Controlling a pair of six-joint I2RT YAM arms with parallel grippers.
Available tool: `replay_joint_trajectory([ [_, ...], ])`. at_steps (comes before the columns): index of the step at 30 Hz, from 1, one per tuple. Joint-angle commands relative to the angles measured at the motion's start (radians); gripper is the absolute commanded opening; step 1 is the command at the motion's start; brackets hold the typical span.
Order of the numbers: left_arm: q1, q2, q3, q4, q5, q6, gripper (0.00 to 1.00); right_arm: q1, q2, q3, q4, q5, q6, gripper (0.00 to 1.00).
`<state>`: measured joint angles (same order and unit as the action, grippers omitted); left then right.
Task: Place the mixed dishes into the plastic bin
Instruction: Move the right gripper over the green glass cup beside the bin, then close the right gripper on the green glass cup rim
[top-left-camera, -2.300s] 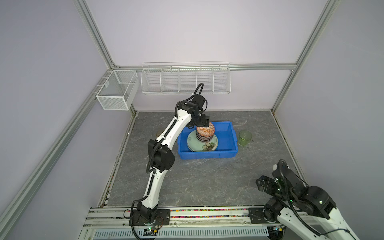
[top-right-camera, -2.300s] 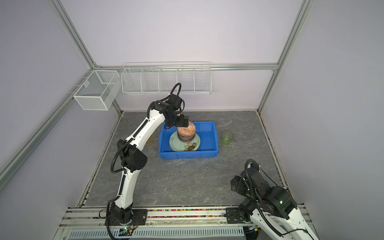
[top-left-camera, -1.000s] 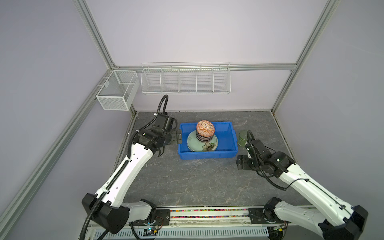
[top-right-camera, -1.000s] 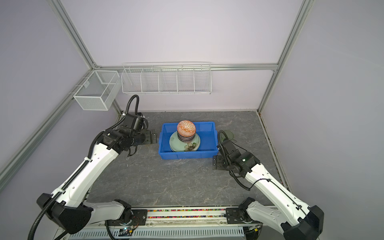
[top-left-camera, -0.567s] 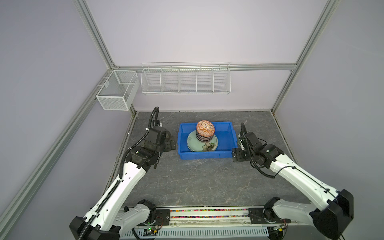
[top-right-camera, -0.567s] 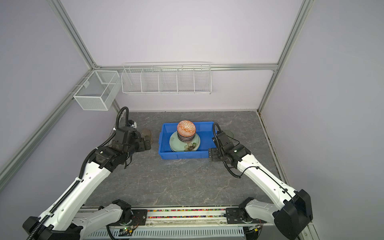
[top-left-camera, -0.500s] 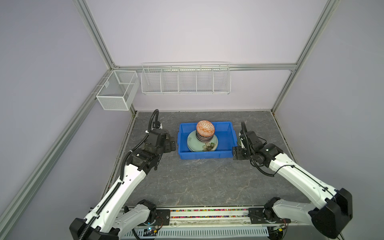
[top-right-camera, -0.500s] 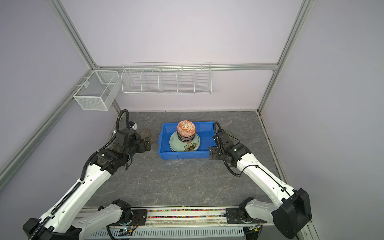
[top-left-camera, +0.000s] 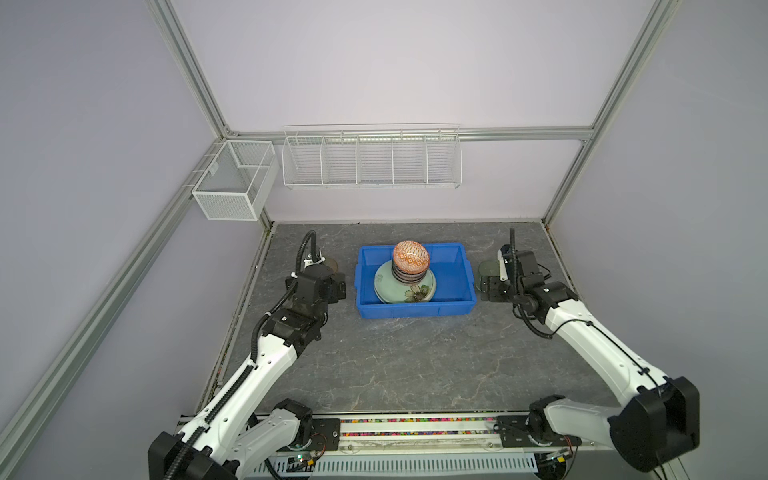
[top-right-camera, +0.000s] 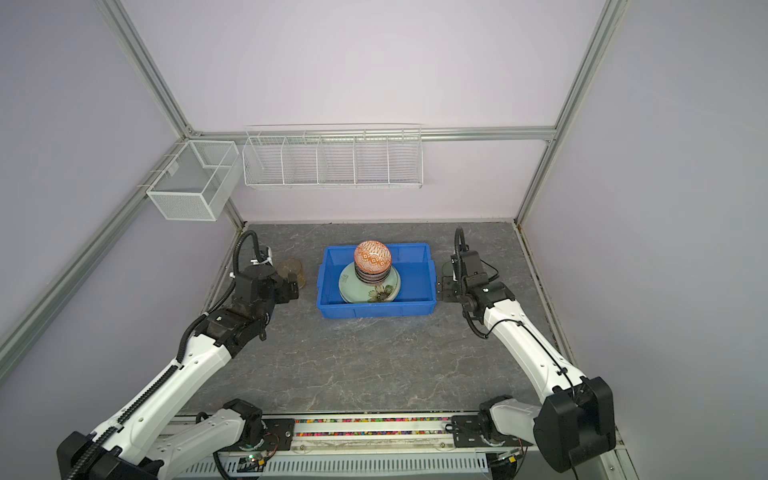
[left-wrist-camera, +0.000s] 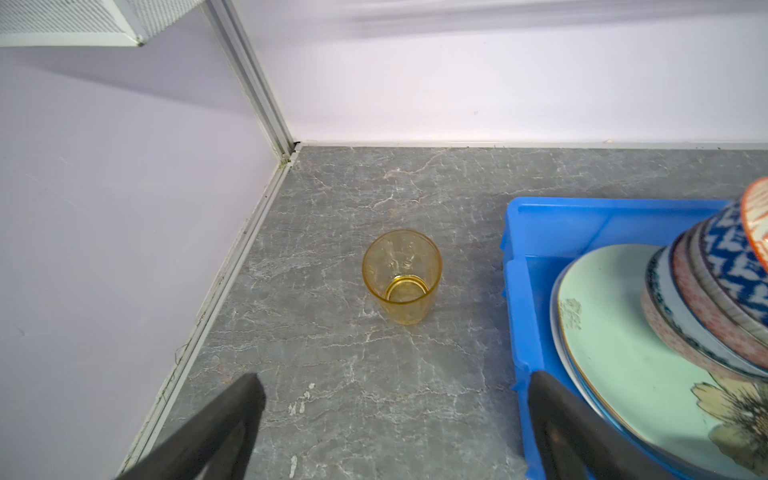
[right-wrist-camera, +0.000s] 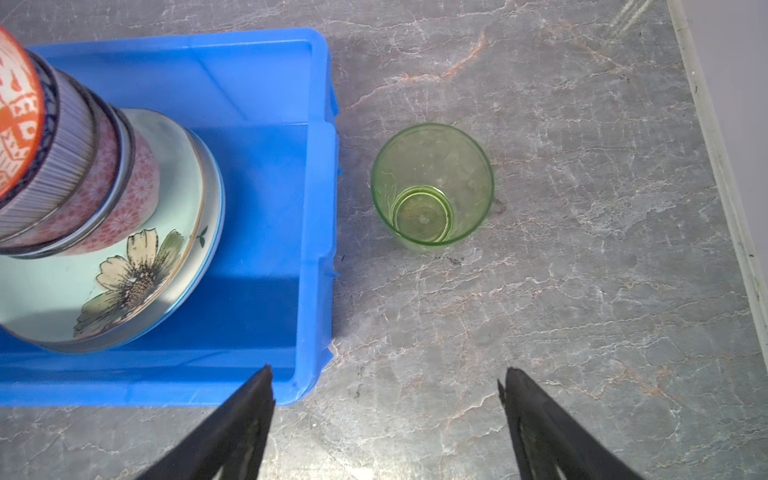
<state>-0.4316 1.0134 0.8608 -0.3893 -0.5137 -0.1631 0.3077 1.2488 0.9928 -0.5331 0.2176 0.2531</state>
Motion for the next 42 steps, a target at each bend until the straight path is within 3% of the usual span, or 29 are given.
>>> replay_joint_trajectory([
  [1, 0.044, 0.027, 0.054, -0.054, 0.027, -0.058, 0.98, -0.041, 0.035, 0.007, 0.005, -0.052, -0.034, 0.89],
  [10, 0.076, 0.058, 0.141, -0.237, 0.058, -0.099, 0.99, -0.141, 0.211, 0.135, -0.088, -0.116, 0.016, 0.89],
  [17, 0.114, 0.031, 0.112, -0.227, 0.09, -0.086, 0.99, -0.198, 0.317, 0.219, -0.13, -0.13, 0.056, 0.89],
  [27, 0.135, 0.071, 0.112, -0.211, 0.143, -0.078, 0.99, -0.238, 0.426, 0.302, -0.122, -0.169, 0.071, 0.99],
  [30, 0.158, 0.076, 0.115, -0.204, 0.173, -0.083, 0.99, -0.239, 0.463, 0.332, -0.12, -0.178, 0.074, 0.92],
  [37, 0.205, 0.09, 0.121, -0.2, 0.242, -0.1, 0.99, -0.242, 0.536, 0.395, -0.13, -0.16, 0.082, 0.55],
  [42, 0.206, 0.1, 0.126, -0.206, 0.245, -0.099, 0.99, -0.242, 0.573, 0.422, -0.14, -0.141, 0.084, 0.45],
])
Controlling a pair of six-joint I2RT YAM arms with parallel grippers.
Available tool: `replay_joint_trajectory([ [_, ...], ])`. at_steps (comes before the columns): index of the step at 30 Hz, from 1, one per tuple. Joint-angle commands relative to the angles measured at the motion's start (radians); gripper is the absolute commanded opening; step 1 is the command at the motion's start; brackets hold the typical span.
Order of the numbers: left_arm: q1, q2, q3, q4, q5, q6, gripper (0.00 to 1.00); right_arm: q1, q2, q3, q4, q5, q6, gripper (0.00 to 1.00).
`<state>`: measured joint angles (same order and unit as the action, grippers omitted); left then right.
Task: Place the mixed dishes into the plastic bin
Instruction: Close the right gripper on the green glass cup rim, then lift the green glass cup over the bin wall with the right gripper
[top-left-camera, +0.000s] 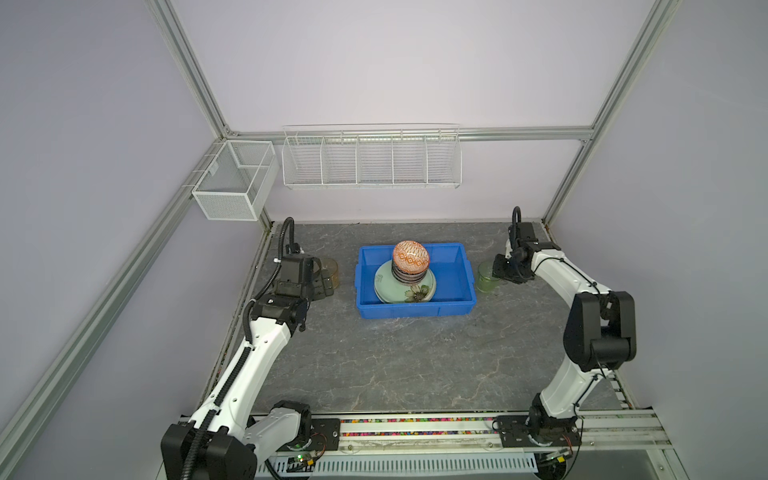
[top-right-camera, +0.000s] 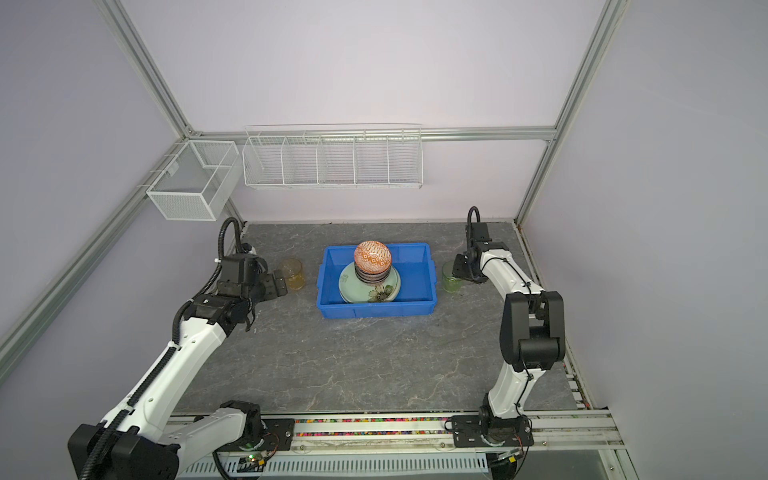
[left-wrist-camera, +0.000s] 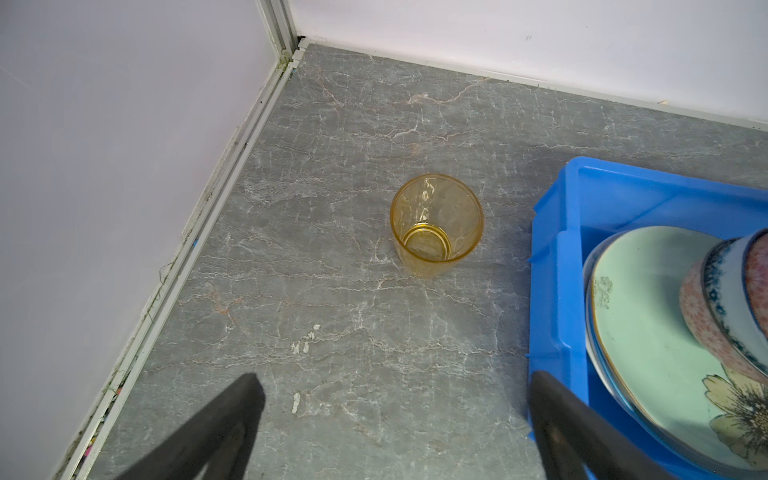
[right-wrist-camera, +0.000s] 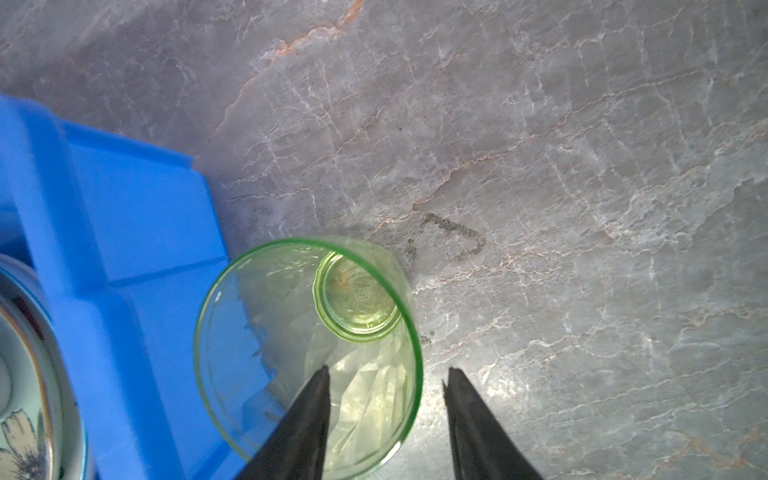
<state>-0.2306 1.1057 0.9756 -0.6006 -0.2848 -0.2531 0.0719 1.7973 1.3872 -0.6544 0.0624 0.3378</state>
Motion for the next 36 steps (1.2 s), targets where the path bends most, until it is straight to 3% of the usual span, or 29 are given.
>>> replay_joint_trajectory([
  [1, 0.005, 0.009, 0.011, 0.005, 0.016, -0.008, 0.99, -0.007, 0.031, 0.032, -0.016, 0.015, -0.002, 0.44],
  [9, 0.007, 0.009, 0.006, 0.005, 0.02, -0.011, 0.99, -0.006, 0.086, 0.052, -0.008, 0.028, -0.003, 0.33],
  [20, 0.024, 0.018, 0.012, -0.001, 0.049, -0.025, 0.99, -0.007, 0.066, 0.059, -0.012, 0.037, -0.019, 0.08],
  [36, 0.087, -0.003, 0.012, -0.017, 0.15, -0.084, 0.99, 0.041, -0.163, 0.155, -0.233, 0.068, -0.095, 0.06],
])
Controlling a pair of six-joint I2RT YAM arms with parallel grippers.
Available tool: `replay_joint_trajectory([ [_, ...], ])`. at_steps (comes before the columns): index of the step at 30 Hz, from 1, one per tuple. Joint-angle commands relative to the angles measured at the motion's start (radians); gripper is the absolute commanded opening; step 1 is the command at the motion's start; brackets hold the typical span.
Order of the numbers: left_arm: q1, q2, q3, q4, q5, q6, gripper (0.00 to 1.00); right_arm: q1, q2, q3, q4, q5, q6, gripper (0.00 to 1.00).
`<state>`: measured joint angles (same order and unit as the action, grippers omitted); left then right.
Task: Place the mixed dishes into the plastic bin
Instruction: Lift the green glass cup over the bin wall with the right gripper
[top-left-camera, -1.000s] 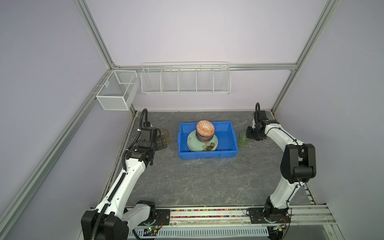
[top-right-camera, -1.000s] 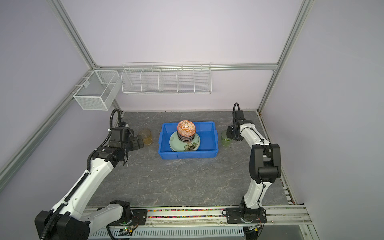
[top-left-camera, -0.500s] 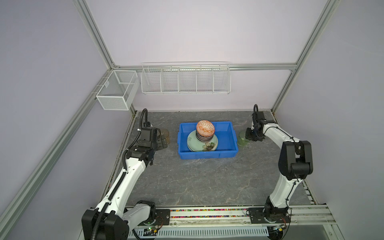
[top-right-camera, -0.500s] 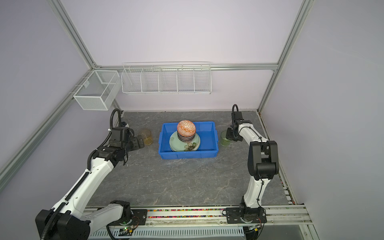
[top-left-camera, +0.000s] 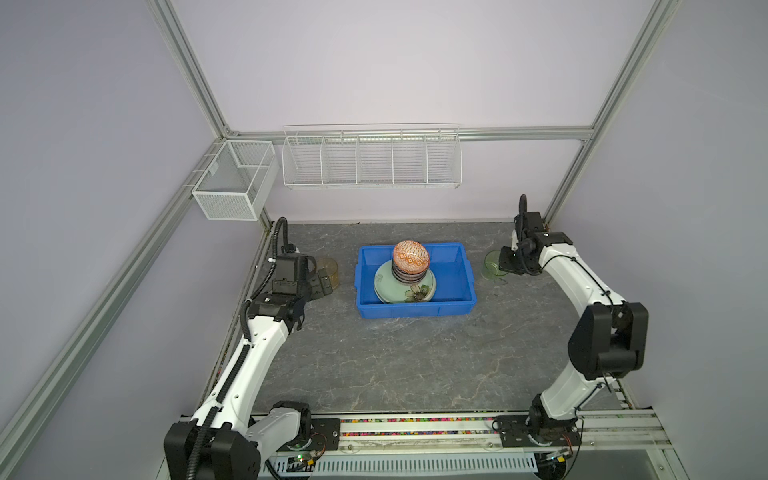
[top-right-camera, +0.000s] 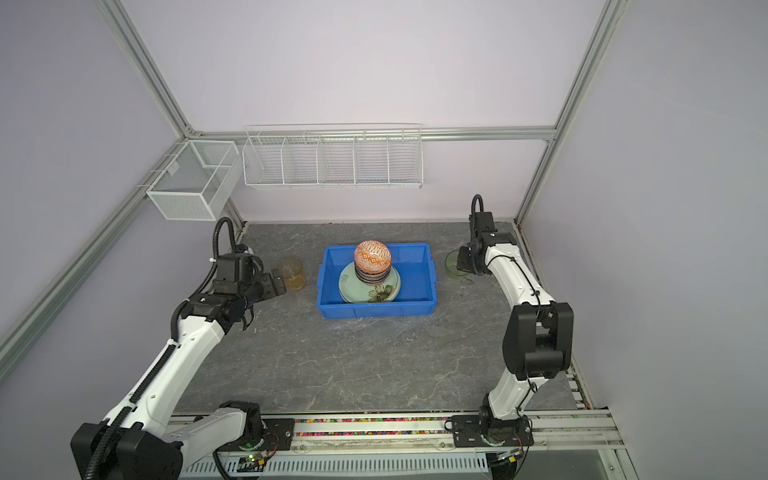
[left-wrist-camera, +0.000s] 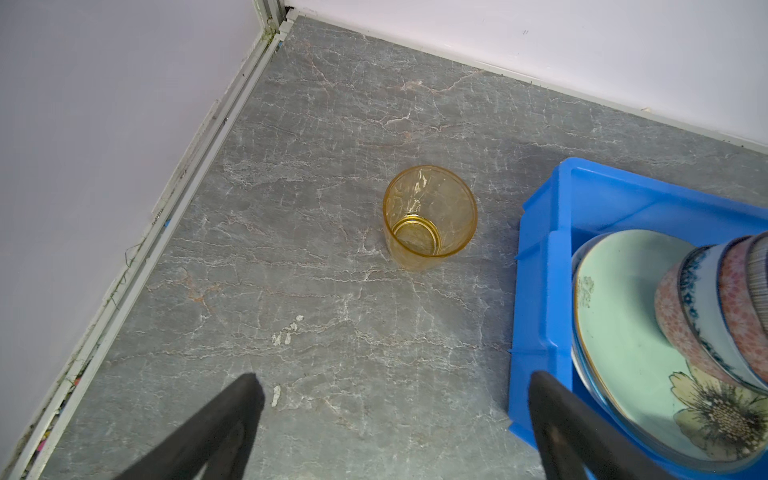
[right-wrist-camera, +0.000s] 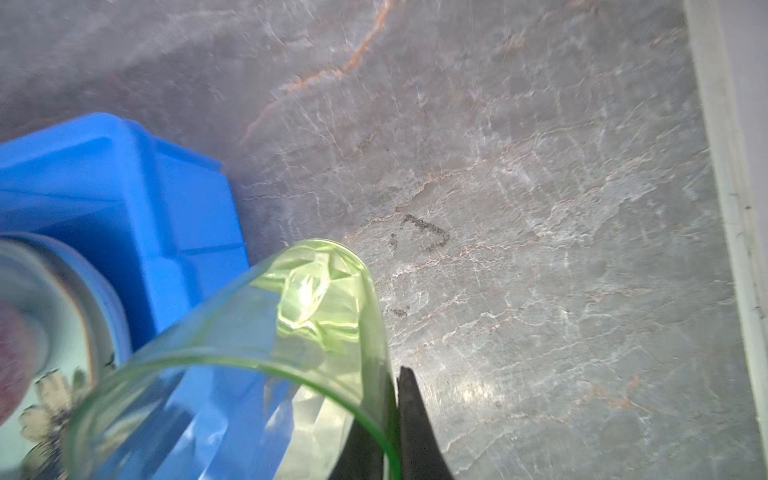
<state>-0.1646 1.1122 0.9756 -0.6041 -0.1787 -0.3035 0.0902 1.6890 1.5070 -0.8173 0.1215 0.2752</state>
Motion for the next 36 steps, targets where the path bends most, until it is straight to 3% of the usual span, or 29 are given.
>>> replay_joint_trajectory([
  [1, 0.028, -0.006, 0.014, -0.018, 0.054, -0.038, 0.99, 0.033, -0.065, 0.047, -0.084, 0.009, -0.033, 0.06],
  [6, 0.057, 0.023, 0.02, -0.033, 0.06, -0.065, 0.99, 0.102, -0.041, 0.142, -0.132, 0.0, -0.023, 0.07],
  [17, 0.072, 0.049, 0.04, -0.063, -0.012, -0.096, 0.99, 0.257, 0.206, 0.371, -0.176, 0.019, 0.052, 0.06],
  [27, 0.088, 0.048, 0.038, -0.064, -0.025, -0.097, 0.99, 0.283, 0.479, 0.619, -0.282, 0.061, 0.048, 0.06],
  [36, 0.1, 0.094, 0.075, -0.118, -0.045, -0.123, 0.99, 0.283, 0.601, 0.712, -0.317, 0.069, 0.034, 0.06],
])
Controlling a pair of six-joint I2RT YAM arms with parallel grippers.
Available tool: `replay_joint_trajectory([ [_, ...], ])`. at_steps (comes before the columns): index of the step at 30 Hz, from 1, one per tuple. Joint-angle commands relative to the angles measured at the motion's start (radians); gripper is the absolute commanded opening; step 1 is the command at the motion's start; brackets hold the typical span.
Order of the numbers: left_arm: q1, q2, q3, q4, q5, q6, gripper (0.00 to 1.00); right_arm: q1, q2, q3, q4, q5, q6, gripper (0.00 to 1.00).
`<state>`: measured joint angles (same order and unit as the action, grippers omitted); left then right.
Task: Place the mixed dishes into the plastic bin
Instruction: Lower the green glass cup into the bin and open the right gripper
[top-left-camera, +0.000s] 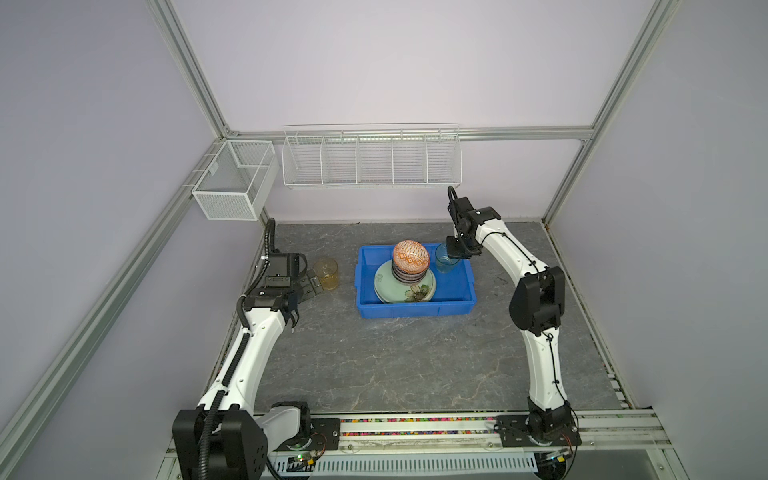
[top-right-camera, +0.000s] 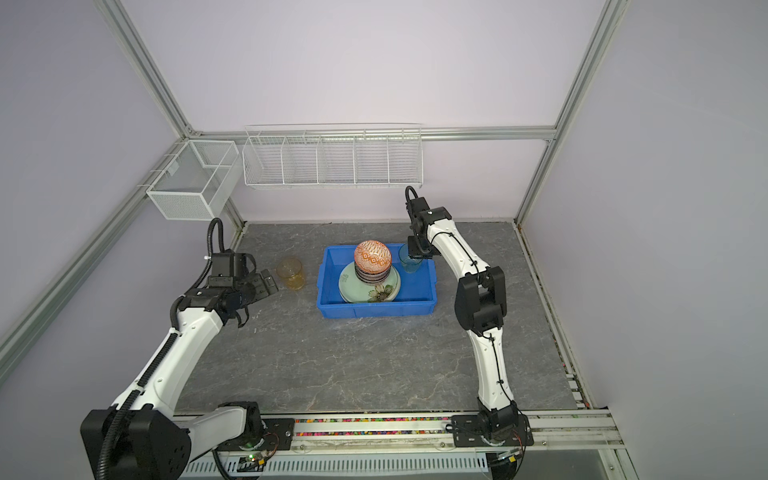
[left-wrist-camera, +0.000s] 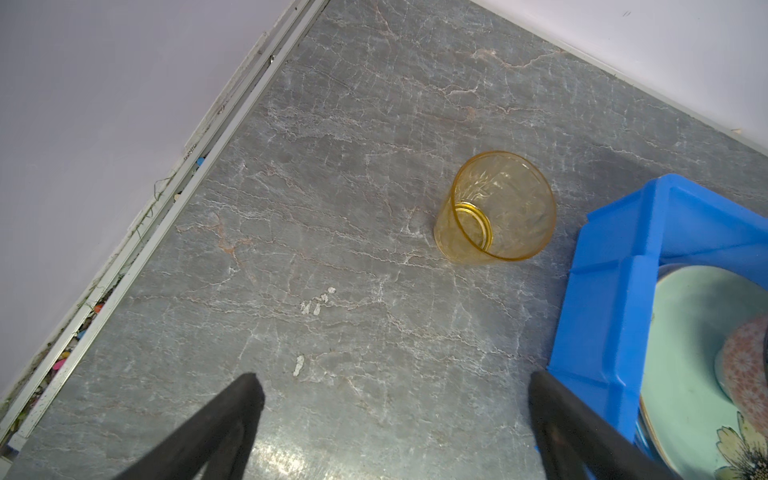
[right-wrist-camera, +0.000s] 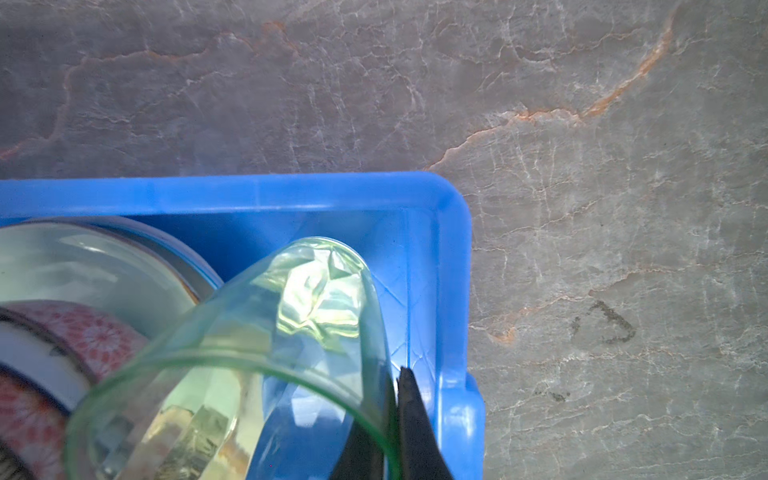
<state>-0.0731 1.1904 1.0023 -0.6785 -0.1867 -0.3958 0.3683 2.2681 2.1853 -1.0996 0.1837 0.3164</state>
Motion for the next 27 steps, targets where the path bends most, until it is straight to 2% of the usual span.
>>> replay_joint_trajectory([
  [1, 0.01, 0.018, 0.055, -0.053, -0.063, -0.039, 0.99, 0.004, 0.03, 0.038, -0.036, 0.003, -0.008, 0.06],
  [3, 0.014, 0.021, 0.067, -0.07, -0.09, -0.046, 0.99, 0.004, 0.048, 0.042, -0.038, -0.004, -0.008, 0.06],
  [11, 0.027, -0.008, 0.043, -0.032, -0.047, -0.034, 0.99, 0.001, 0.08, 0.044, -0.038, -0.023, -0.005, 0.07],
  [19, 0.029, 0.005, 0.049, -0.041, -0.034, -0.032, 0.99, -0.002, 0.095, 0.039, -0.045, -0.034, 0.002, 0.18],
  [27, 0.035, 0.005, 0.058, -0.064, -0.051, -0.053, 0.99, -0.001, 0.036, 0.028, -0.041, -0.015, 0.006, 0.31],
])
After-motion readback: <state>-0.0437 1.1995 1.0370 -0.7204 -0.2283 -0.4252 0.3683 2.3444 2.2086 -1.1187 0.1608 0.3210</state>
